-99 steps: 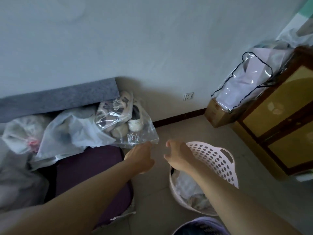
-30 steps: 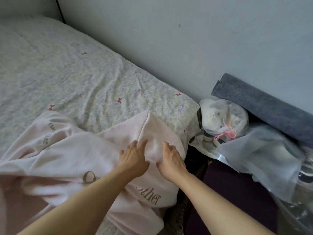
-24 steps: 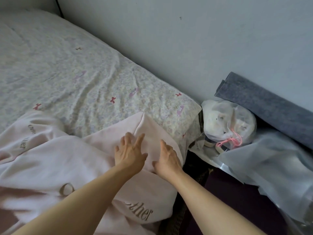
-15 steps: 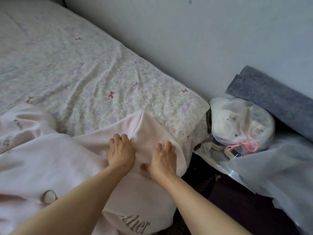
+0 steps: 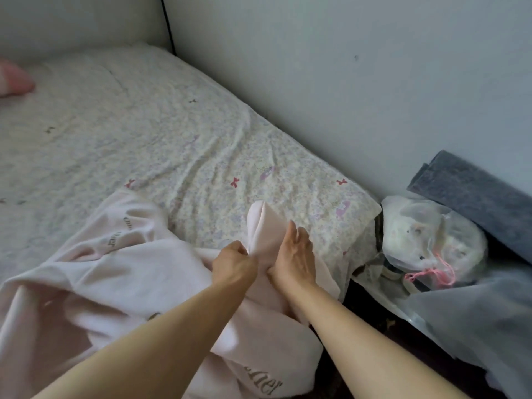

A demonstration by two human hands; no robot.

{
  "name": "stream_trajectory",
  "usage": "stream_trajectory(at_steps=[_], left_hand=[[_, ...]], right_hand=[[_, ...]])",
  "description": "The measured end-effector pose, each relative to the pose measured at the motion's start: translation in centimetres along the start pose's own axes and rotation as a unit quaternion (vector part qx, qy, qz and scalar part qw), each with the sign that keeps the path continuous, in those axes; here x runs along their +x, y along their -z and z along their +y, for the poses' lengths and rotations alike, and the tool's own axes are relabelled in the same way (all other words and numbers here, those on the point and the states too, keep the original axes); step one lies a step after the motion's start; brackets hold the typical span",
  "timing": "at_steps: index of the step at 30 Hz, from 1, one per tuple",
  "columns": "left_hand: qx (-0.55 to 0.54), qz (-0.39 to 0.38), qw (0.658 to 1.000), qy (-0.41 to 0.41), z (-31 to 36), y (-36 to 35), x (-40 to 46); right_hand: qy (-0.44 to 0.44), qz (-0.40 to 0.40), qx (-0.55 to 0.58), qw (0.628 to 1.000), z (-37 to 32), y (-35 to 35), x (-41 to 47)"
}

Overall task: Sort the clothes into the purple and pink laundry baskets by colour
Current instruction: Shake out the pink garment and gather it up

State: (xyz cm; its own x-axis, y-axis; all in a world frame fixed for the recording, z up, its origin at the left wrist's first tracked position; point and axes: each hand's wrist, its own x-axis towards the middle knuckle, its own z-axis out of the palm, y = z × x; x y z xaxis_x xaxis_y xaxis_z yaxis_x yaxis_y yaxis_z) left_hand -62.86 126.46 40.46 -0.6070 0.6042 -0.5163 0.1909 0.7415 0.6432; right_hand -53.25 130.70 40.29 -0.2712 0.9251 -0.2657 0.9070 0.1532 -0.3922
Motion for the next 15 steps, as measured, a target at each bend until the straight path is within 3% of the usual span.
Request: stream_trajectory(at_steps=[2,7,15], left_hand=[[-0.078,-0.013,0.997,0.014,0.3,1.9,-1.3],[-0.154,-0.032,0.988,0.003,1.0,6.4,-4.5],[-0.158,-0.150,0.972,-0.087,1.3,13.7,-10.9]], right_hand=[[0.026,-0.011,-0.023,0.999,-1.6,1.5,-0.1],[-0.007,-0.144,0.032,0.989,-4.0,5.6,-1.9],[0.099,-0.014,0.047,0.994,-8.4,9.5,-10.2]])
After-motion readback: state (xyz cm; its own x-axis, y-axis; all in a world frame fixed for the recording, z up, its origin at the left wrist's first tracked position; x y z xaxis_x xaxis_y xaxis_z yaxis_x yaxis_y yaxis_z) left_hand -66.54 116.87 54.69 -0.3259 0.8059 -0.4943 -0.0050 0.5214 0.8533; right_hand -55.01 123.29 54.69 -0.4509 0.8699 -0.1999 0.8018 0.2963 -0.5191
